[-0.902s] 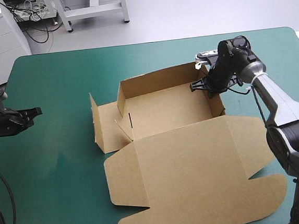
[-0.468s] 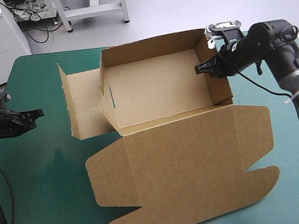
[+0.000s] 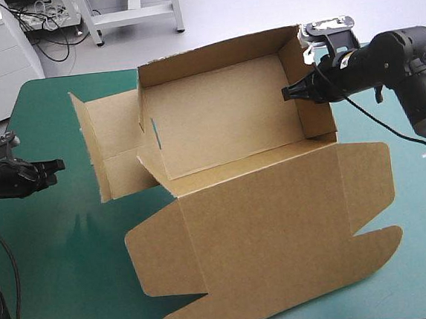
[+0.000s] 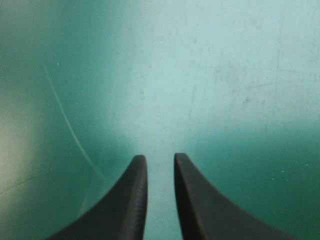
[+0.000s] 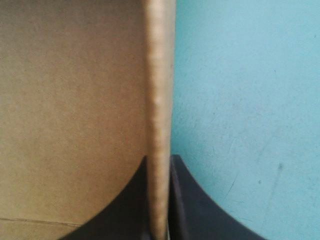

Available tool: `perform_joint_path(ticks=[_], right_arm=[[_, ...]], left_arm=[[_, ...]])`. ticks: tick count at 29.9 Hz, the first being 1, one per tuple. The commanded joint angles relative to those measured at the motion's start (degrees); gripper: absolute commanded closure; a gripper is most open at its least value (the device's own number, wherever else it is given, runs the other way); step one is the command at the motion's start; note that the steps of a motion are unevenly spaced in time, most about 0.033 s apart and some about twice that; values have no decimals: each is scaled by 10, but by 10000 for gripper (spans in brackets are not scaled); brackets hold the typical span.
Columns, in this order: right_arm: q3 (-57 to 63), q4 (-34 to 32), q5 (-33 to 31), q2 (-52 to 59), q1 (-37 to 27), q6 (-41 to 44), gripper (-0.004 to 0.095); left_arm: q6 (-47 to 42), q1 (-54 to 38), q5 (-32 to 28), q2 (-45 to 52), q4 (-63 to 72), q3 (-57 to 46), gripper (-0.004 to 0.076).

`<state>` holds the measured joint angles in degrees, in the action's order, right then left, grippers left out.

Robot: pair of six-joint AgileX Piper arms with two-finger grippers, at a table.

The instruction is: Fold the box

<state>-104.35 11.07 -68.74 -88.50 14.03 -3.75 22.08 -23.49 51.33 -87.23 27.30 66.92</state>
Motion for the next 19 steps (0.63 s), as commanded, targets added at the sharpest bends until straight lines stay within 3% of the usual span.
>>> perform_joint_path(ticks=[1,4,11,19], right_arm=[[-18,32,43,23,-2,-15,916],[-18,49,42,23,-2,-27,916],[-18,77,51,23,-2,-35,916],[-18,72,87,20,-2,-35,916]], left_arm=[[2,-1,0,21,36,14,357],[-7,-1,26,21,77,14,216],[91,1,106,5,279,14,211],[145,74,138,5,414,14,211]])
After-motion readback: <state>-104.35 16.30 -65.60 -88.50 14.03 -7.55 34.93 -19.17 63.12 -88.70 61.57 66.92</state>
